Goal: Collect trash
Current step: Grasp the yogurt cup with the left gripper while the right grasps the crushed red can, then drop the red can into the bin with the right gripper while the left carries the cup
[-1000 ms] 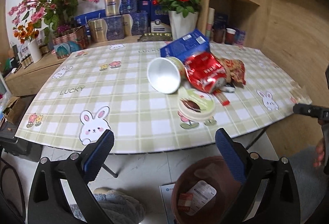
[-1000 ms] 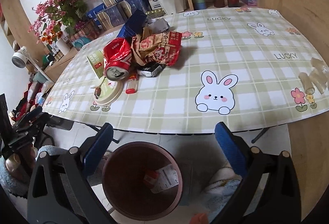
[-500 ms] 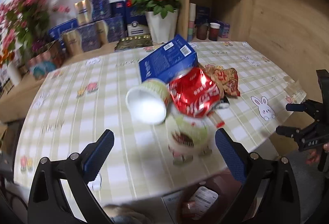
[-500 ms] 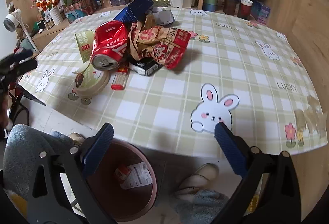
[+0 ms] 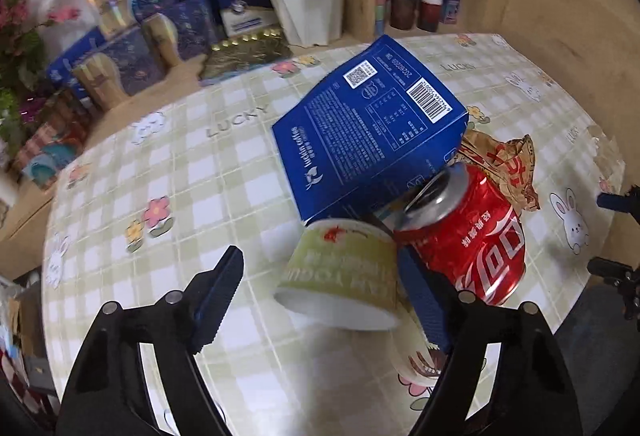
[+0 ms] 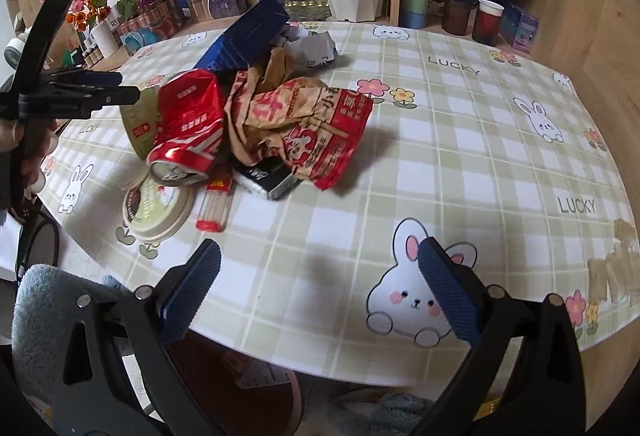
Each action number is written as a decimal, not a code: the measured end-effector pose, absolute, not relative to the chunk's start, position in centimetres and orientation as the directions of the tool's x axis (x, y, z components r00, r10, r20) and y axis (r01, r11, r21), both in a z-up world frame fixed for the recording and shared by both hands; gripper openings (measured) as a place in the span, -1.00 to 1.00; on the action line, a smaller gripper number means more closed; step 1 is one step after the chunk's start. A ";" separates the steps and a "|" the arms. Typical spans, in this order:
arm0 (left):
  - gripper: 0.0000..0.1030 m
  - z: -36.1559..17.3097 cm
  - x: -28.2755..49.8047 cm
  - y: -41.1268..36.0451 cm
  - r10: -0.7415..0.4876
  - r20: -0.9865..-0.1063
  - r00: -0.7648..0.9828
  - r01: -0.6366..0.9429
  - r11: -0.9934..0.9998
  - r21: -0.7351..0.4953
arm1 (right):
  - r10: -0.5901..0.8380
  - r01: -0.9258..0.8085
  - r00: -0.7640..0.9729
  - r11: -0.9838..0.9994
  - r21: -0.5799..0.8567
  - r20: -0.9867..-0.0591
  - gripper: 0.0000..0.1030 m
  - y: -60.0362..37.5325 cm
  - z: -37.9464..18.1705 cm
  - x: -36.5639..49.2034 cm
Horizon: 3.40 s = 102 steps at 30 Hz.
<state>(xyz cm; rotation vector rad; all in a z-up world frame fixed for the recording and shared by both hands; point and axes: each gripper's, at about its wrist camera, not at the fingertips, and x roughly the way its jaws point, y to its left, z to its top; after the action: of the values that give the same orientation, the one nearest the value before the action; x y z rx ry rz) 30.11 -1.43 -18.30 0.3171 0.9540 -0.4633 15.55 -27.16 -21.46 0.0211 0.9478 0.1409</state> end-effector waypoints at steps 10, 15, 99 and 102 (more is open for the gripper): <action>0.52 -21.3 32.8 -1.2 -0.299 -0.912 0.279 0.539 0.835 -0.109 | 0.189 -0.133 0.566 0.982 0.138 -0.802 0.88 -26.7 -21.9 16.9; 0.48 -21.9 32.0 -0.6 -0.318 -0.900 0.299 0.508 0.851 -0.132 | 0.234 -0.157 0.559 0.972 0.176 -0.795 0.87 -24.7 -22.1 17.3; 0.46 -14.8 6.1 5.1 -0.376 -0.695 0.613 0.282 0.926 -0.252 | 0.479 -0.275 0.302 0.871 0.406 -0.824 -0.34 -20.0 -25.2 6.3; 0.46 -15.0 5.6 5.1 -0.377 -0.696 0.611 0.283 0.925 -0.252 | 0.456 -0.270 0.252 0.880 0.390 -0.854 -0.34 -19.1 -27.2 5.9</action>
<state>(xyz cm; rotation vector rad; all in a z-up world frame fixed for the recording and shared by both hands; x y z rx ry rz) 5.56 5.13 -14.96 -0.1213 0.8306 -0.3815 5.89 -19.14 -27.23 0.1762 1.2207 0.4972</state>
